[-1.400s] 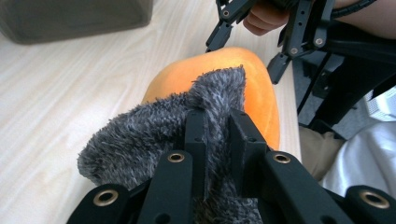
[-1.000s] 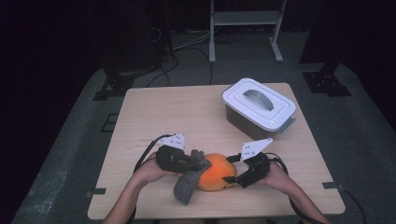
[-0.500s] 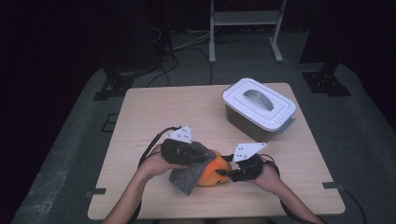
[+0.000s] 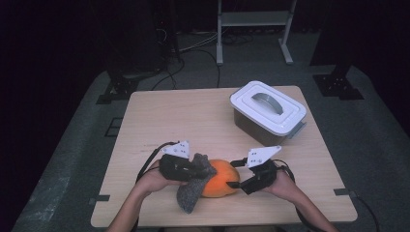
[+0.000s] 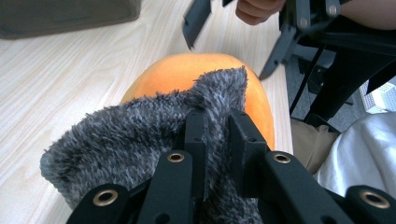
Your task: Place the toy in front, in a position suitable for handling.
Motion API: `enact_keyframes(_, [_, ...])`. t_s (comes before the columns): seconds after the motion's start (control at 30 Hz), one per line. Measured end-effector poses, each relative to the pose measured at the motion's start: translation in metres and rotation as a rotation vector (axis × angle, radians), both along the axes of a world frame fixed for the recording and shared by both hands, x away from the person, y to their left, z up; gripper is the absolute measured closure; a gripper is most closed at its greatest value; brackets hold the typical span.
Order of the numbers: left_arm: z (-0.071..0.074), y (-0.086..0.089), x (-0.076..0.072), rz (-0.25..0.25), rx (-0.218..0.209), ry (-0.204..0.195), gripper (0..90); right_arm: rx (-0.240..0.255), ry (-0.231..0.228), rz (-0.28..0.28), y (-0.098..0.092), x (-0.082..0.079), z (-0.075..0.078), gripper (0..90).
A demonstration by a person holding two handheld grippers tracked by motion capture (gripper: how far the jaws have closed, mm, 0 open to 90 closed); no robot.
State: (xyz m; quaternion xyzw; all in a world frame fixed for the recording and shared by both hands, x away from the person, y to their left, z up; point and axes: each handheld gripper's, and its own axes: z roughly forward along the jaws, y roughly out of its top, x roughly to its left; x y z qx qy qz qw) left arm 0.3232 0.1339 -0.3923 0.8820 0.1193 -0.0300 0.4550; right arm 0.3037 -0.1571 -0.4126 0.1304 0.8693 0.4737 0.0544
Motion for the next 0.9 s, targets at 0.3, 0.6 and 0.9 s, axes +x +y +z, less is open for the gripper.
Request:
enact_keyframes(0.3, [0.005,-0.002,0.004,0.017,0.000,-0.019,78.1,-0.012,0.093,-0.016,0.012,0.010,-0.017,21.9])
enact_keyframes(0.6, [0.017,-0.004,0.013,0.053,0.002,-0.050,78.2,-0.046,-0.054,-0.053,0.014,0.009,-0.006,50.6])
enact_keyframes(0.9, [0.007,-0.006,0.017,0.046,0.006,-0.036,78.4,-0.070,-0.101,-0.031,0.013,0.010,-0.009,50.4])
